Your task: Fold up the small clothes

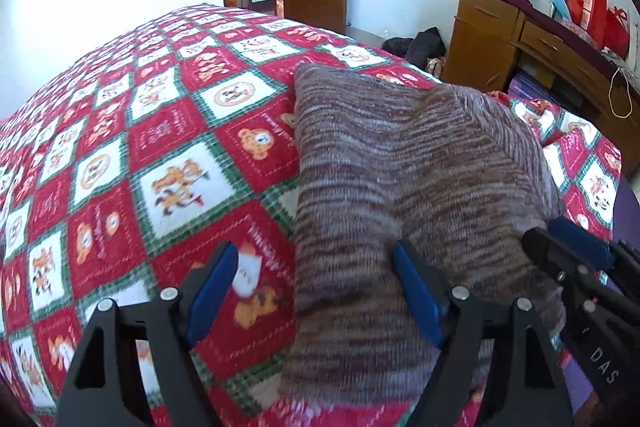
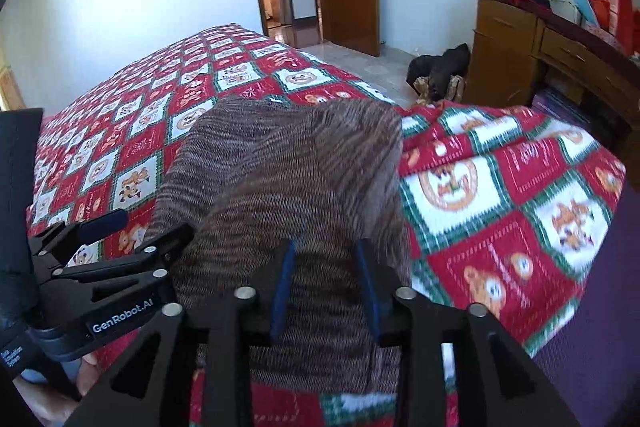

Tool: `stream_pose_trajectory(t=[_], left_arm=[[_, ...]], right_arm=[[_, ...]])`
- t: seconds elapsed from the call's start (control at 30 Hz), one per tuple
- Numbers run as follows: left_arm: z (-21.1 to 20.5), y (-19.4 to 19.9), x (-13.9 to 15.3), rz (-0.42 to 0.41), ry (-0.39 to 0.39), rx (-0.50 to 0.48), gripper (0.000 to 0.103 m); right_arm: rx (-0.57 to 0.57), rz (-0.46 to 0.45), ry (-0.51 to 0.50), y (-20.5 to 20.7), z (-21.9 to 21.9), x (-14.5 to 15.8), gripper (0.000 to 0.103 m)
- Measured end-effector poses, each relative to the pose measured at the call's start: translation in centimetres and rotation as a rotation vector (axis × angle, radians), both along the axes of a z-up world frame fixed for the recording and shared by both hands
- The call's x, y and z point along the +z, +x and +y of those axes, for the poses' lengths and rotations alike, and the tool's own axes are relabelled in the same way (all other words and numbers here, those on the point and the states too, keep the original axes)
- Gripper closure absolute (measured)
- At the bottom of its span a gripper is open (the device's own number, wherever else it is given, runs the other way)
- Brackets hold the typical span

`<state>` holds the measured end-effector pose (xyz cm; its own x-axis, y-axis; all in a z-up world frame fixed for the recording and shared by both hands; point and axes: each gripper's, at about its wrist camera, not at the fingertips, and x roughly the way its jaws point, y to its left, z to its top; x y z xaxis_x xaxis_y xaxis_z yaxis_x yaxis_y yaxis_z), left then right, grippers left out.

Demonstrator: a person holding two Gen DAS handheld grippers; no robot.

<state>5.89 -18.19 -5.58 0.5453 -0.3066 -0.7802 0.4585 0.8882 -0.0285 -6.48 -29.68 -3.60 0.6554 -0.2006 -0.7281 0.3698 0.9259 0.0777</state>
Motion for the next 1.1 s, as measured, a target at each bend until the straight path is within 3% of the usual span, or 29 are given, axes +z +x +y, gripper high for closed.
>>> stream_pose_trajectory(t=[0.13, 0.43, 0.6, 0.77, 0.87, 0.97, 1.1], left_arm=[[1.2, -1.6, -0.2, 0.016, -0.021, 0.001, 0.021], [2.7, -5.9, 0.9, 0.020, -0.018, -0.043, 0.021], [3.3, -9.0, 1.9, -0.029, 0.016, -0.067, 0.021], [4.1, -11.1, 3.3, -0.013, -0.005, -0.080, 0.018], [5.1, -12.7, 5.7, -0.106, -0.024, -0.069, 0.017], [6.2, -14.3, 8.3, -0.237, -0.049, -0.027, 0.000], [7.6, -16.3, 11.2, -0.391, -0.085, 0.013, 0.000]], right_arm=[[-0.025, -0.001, 0.036, -1.7, 1.2, -0.8, 0.047], [-0.110, -0.010, 0.103, -7.3, 2.3, 0.1, 0.040], [-0.144, -0.026, 0.131, -9.9, 2.4, 1.0, 0.032], [-0.193, -0.043, 0.165, -11.7, 2.3, 2.3, 0.029], [-0.179, -0.094, 0.166, -12.6, 2.8, 4.0, 0.029], [-0.169, -0.166, 0.106, -13.4, 4.0, 6.3, 0.029], [-0.164, -0.267, 0.059, -14.8, 5.4, 9.3, 0.027]])
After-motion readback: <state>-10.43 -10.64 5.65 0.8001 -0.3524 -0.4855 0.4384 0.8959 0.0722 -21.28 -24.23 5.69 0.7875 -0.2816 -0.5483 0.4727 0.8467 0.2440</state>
